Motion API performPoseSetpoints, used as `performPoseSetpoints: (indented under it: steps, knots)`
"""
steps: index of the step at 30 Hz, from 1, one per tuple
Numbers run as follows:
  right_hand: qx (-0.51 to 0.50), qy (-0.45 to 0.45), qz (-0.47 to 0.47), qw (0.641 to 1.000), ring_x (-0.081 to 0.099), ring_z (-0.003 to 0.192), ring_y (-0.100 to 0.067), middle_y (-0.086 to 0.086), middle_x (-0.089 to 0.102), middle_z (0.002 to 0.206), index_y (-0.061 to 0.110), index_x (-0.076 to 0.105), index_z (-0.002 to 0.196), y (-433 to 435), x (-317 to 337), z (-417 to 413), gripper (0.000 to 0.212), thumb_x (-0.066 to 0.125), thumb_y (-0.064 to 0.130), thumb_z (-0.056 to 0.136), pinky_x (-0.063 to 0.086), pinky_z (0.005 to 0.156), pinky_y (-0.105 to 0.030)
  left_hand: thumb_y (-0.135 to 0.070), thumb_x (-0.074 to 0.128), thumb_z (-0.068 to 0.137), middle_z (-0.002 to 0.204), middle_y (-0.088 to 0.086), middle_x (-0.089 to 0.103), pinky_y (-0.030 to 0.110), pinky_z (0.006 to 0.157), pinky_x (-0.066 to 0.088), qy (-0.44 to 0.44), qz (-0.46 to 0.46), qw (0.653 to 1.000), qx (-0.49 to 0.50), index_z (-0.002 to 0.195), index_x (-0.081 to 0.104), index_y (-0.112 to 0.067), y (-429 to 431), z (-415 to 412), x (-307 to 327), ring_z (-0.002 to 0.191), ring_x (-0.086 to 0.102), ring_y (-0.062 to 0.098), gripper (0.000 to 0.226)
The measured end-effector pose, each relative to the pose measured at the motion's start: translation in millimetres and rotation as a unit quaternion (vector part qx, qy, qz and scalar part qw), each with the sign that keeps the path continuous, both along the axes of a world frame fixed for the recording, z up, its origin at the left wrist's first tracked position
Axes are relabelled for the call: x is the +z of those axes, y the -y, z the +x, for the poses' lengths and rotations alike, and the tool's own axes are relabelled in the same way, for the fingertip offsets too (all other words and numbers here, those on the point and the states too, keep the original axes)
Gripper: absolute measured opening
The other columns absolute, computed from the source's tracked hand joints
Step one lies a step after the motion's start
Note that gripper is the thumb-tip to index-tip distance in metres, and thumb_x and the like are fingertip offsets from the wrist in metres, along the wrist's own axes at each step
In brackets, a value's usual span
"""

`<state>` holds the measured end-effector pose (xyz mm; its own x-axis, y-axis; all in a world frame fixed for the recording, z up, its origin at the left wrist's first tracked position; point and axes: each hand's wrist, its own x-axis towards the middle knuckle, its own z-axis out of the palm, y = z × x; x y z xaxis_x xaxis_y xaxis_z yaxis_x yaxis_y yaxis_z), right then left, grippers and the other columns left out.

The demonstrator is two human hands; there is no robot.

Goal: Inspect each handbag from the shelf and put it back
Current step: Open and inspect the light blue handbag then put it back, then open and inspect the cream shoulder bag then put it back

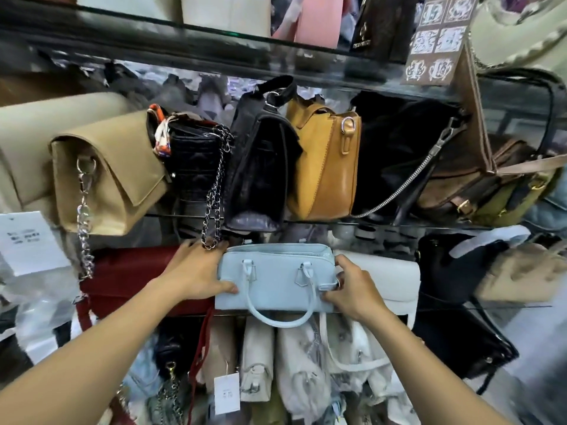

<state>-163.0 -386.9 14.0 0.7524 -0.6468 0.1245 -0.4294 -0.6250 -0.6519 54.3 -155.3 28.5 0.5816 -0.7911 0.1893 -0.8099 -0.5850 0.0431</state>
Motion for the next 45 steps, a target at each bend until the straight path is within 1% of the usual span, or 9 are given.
performPoseSetpoints:
  steps: [5,8,12,22,26,30,36,40,45]
  knots:
    - [-0.005,-0.018,-0.009,1.000,0.062,0.082,-0.028,0.004,0.067,0.081,0.030,0.057,0.107,0,-11,10,0.037,0.071,0.014,0.077,0.045,0.065,-0.034,-0.081,0.058,0.064,0.148,-0.006,0.050,0.038,0.110,0.028,0.023,-0.003,1.000,0.003,0.143,0.041,-0.033,2,0,-8,0.140,0.039,0.017,0.095]
    - [-0.012,-0.020,-0.026,0.999,0.062,0.086,-0.031,0.001,0.069,0.087,0.027,0.061,0.115,3,-14,14,0.036,0.071,0.017,0.081,0.043,0.068,-0.032,-0.084,0.046,0.056,0.146,-0.003,0.052,0.038,0.110,0.030,0.026,-0.008,1.000,0.013,0.141,0.043,-0.030,6,-1,-10,0.138,0.042,0.019,0.100]
    - [-0.019,-0.051,-0.055,0.997,0.064,0.103,-0.038,-0.013,0.071,0.108,0.022,0.058,0.128,5,-22,20,0.043,0.071,0.024,0.087,0.045,0.072,-0.035,-0.081,0.064,0.064,0.146,-0.005,0.052,0.040,0.111,0.030,0.046,-0.001,0.999,0.024,0.135,0.047,-0.030,11,3,-14,0.140,0.040,0.019,0.089]
    - [-0.019,-0.112,-0.095,0.989,0.063,0.107,-0.039,-0.015,0.067,0.114,0.022,0.049,0.135,11,-20,23,0.051,0.071,0.032,0.090,0.051,0.081,-0.040,-0.073,0.072,0.067,0.133,-0.007,0.061,0.034,0.108,0.033,0.069,0.048,0.991,0.104,0.125,0.053,-0.029,34,-6,-8,0.137,0.041,0.021,0.076]
    - [-0.002,-0.132,-0.083,0.988,0.063,0.108,-0.036,-0.008,0.069,0.114,0.030,0.045,0.138,15,-19,10,0.059,0.070,0.031,0.085,0.053,0.086,-0.041,-0.076,0.072,0.066,0.146,-0.007,0.053,0.035,0.110,0.031,0.073,0.040,0.991,0.107,0.138,0.048,-0.030,32,-8,-9,0.141,0.038,0.022,0.088]
    - [-0.027,-0.088,-0.116,0.989,0.063,0.114,-0.023,0.005,0.069,0.123,0.031,0.061,0.131,38,-7,-14,0.044,0.072,0.037,0.089,0.052,0.092,-0.035,-0.080,0.072,0.059,0.148,-0.006,0.052,0.039,0.111,0.031,0.073,0.017,0.991,0.108,0.139,0.050,-0.027,28,-8,-11,0.140,0.042,0.021,0.098]
    - [-0.032,-0.110,-0.320,0.941,0.041,0.128,-0.027,-0.003,0.054,0.137,0.023,0.058,0.137,86,14,-46,0.057,0.067,0.054,0.090,0.035,0.103,-0.039,-0.040,0.087,0.066,0.154,0.009,0.035,0.054,0.119,0.011,-0.019,-0.029,0.995,0.091,0.153,0.030,-0.019,42,-25,-15,0.149,0.022,0.028,0.105]
    - [0.032,-0.175,-0.310,0.934,0.036,0.136,-0.029,-0.005,0.044,0.149,0.027,0.041,0.150,114,19,-55,0.080,0.066,0.067,0.085,0.032,0.111,-0.041,-0.024,0.074,0.076,0.153,0.011,0.030,0.055,0.120,0.000,0.008,-0.027,0.994,0.101,0.160,0.013,-0.026,63,-50,-20,0.150,0.013,0.031,0.104]
    - [0.124,-0.235,-0.280,0.922,0.045,0.139,-0.030,-0.004,0.044,0.153,0.032,0.027,0.156,142,24,-64,0.090,0.070,0.065,0.083,0.042,0.105,-0.040,-0.027,0.077,0.071,0.160,0.017,-0.001,0.062,0.118,-0.011,0.015,0.069,0.982,0.174,0.158,-0.008,-0.027,86,-91,-9,0.152,-0.009,0.037,0.121]
